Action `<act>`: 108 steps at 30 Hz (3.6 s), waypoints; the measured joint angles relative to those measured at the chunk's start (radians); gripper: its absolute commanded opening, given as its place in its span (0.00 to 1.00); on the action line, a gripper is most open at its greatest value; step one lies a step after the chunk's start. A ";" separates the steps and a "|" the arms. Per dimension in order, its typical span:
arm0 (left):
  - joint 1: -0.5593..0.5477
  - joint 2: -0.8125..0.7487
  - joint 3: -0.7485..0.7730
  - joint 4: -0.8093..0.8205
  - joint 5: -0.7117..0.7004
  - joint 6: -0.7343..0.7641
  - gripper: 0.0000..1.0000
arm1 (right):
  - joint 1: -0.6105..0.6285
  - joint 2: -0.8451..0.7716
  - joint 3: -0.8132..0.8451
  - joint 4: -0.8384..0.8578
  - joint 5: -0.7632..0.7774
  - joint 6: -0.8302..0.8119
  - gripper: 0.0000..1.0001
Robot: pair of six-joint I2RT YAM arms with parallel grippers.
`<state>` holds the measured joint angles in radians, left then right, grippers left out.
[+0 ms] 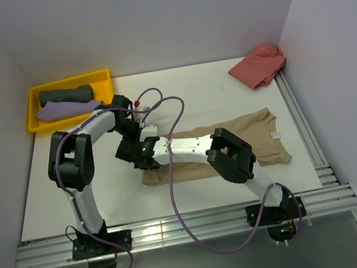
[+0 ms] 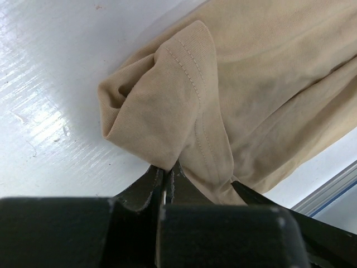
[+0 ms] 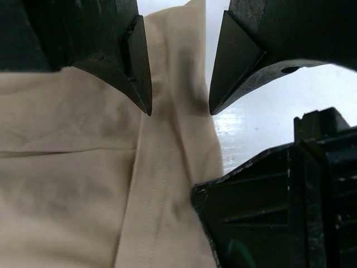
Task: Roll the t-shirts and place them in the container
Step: Roll the tshirt
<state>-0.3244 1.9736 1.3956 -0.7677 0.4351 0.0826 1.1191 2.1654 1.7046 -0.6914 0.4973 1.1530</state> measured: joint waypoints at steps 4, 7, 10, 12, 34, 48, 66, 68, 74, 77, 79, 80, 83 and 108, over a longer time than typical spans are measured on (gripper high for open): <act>0.000 0.000 0.001 0.000 -0.005 -0.001 0.00 | 0.003 0.032 0.064 -0.052 0.028 -0.008 0.53; 0.000 0.000 0.001 0.000 -0.006 -0.002 0.00 | 0.009 0.054 0.111 -0.075 0.047 -0.014 0.53; 0.000 0.000 0.001 0.000 -0.006 -0.002 0.00 | 0.016 0.071 0.149 -0.102 0.059 -0.021 0.53; -0.001 0.000 0.001 -0.001 -0.007 -0.002 0.00 | 0.020 0.084 0.176 -0.119 0.064 -0.024 0.53; -0.003 0.000 0.002 0.000 -0.016 -0.008 0.10 | 0.024 0.191 0.244 -0.146 0.080 -0.045 0.06; 0.143 -0.031 0.229 -0.113 0.110 0.060 0.54 | -0.064 -0.097 -0.348 0.532 -0.217 -0.072 0.02; 0.271 -0.120 -0.075 -0.113 0.211 0.167 0.53 | -0.188 -0.078 -0.776 1.452 -0.590 0.196 0.02; 0.271 -0.119 -0.103 -0.101 0.225 0.167 0.53 | -0.188 -0.068 -0.780 1.503 -0.602 0.217 0.02; 0.270 -0.107 -0.125 -0.052 0.261 0.163 0.54 | -0.188 -0.032 -0.842 1.685 -0.618 0.299 0.02; 0.265 -0.102 -0.138 -0.018 0.280 0.154 0.55 | -0.188 -0.007 -0.854 1.717 -0.620 0.331 0.02; 0.256 -0.099 -0.143 0.000 0.284 0.140 0.56 | -0.188 -0.005 -0.856 1.726 -0.620 0.343 0.01; 0.248 -0.097 -0.145 0.011 0.282 0.134 0.55 | -0.187 -0.005 -0.856 1.732 -0.620 0.348 0.01; 0.217 -0.090 -0.146 0.038 0.271 0.113 0.54 | -0.187 -0.005 -0.856 1.740 -0.620 0.356 0.01; 0.073 0.008 0.028 0.037 -0.031 -0.016 0.20 | -0.180 -0.044 -0.856 1.608 -0.564 0.301 0.00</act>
<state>-0.2512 1.9812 1.4235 -0.7303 0.4046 0.0669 0.9386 2.1216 0.8490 0.9165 -0.0669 1.4544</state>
